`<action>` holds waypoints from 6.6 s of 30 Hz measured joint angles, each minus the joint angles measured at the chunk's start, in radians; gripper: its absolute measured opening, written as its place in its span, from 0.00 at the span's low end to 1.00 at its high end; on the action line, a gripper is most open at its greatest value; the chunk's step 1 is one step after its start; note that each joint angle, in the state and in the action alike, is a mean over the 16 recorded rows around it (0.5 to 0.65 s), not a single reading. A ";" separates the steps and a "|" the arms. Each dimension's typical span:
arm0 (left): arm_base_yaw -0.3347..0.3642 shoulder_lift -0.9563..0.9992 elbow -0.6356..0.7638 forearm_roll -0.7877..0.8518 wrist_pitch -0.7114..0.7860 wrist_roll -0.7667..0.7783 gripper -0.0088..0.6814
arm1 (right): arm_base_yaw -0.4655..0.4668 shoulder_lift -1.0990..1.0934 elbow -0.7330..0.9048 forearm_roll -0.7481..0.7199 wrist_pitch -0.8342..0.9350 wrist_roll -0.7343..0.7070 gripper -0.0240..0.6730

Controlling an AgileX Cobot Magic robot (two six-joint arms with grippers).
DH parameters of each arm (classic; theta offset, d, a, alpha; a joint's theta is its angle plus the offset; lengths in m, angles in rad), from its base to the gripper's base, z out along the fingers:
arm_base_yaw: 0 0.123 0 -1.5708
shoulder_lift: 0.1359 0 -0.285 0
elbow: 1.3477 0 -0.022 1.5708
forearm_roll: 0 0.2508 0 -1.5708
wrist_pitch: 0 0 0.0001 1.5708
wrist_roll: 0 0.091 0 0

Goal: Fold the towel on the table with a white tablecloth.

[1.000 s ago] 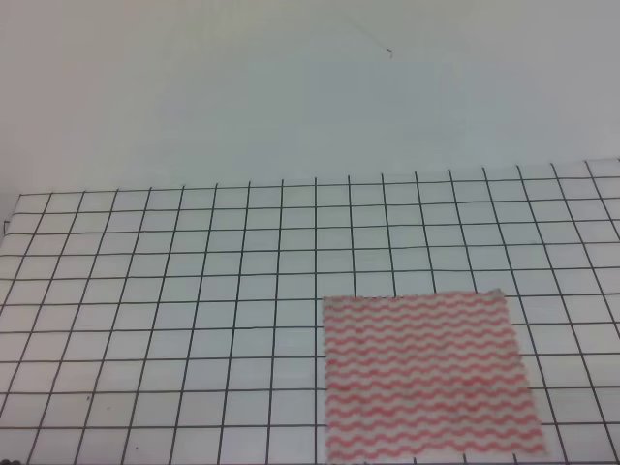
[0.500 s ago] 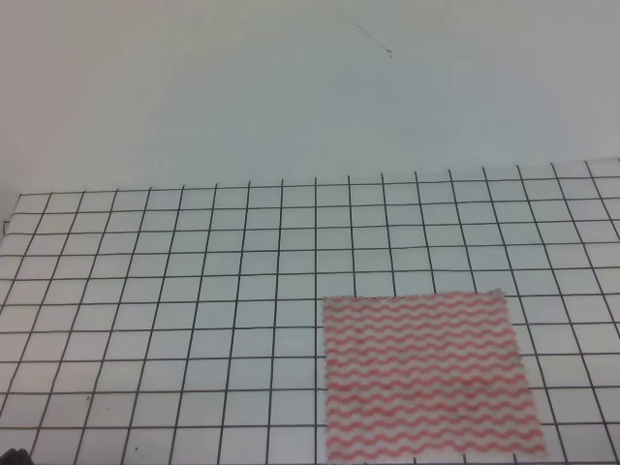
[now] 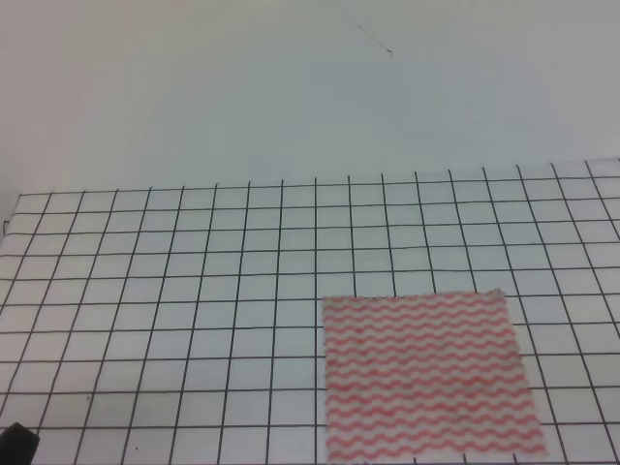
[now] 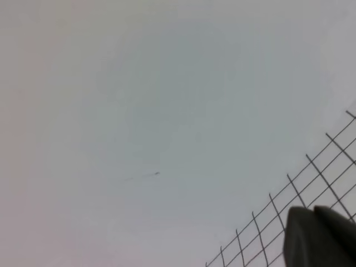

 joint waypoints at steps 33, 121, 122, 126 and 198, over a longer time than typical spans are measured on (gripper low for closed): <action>0.000 0.081 -0.171 -0.287 0.072 0.449 0.01 | 0.008 0.243 -0.321 -0.018 0.324 -0.488 0.03; -0.342 1.307 -0.810 0.045 0.355 0.409 0.28 | 0.389 1.679 -0.713 -0.670 0.408 0.067 0.33; -0.342 1.307 -0.810 0.044 0.354 0.409 0.28 | 0.389 1.682 -0.714 -0.669 0.409 0.064 0.33; -0.342 1.307 -0.810 0.042 0.352 0.409 0.28 | 0.389 1.693 -0.715 -0.648 0.412 0.043 0.33; -0.341 1.359 -0.810 -0.022 0.346 0.470 0.27 | 0.416 1.763 -0.869 -0.420 0.472 -0.263 0.11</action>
